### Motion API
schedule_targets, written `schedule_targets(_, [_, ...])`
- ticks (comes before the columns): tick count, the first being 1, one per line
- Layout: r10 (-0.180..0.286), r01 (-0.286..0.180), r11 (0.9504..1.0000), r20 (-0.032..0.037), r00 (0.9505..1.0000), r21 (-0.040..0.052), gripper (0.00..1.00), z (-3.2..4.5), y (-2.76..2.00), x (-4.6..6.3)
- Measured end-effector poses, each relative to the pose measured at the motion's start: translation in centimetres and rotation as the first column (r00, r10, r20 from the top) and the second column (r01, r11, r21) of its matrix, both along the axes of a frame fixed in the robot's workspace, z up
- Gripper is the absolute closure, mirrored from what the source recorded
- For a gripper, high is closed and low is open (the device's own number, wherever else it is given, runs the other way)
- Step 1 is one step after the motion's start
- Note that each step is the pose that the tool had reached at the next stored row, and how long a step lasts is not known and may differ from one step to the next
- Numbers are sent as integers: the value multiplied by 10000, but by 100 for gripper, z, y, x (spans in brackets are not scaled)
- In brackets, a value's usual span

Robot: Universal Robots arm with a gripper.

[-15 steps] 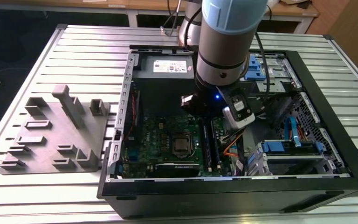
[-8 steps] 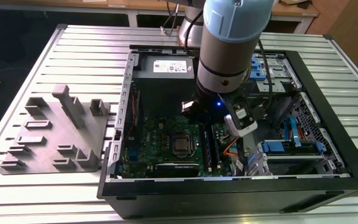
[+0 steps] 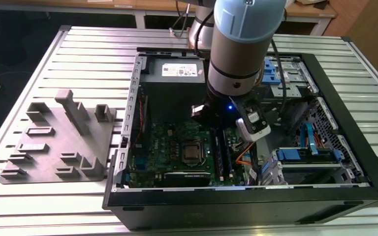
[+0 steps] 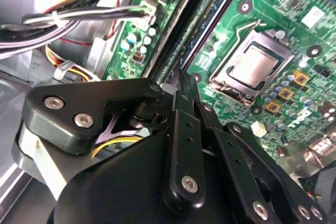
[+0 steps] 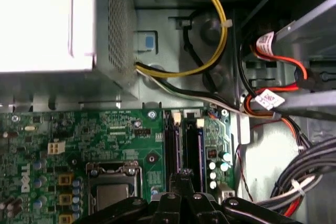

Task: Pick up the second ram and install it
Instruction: 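Press down the second ram until it locks into place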

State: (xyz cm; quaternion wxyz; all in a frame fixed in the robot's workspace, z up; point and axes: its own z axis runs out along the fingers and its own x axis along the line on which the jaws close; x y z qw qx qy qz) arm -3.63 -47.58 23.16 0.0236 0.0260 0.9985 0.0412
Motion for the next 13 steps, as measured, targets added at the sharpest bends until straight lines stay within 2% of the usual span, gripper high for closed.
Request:
schedule_targets(8, [-1,1,10000,0,10000,1,93,-30,125,0])
schedule_targets(13, [1,-1,10000,0,10000,0,93,-67,148,0])
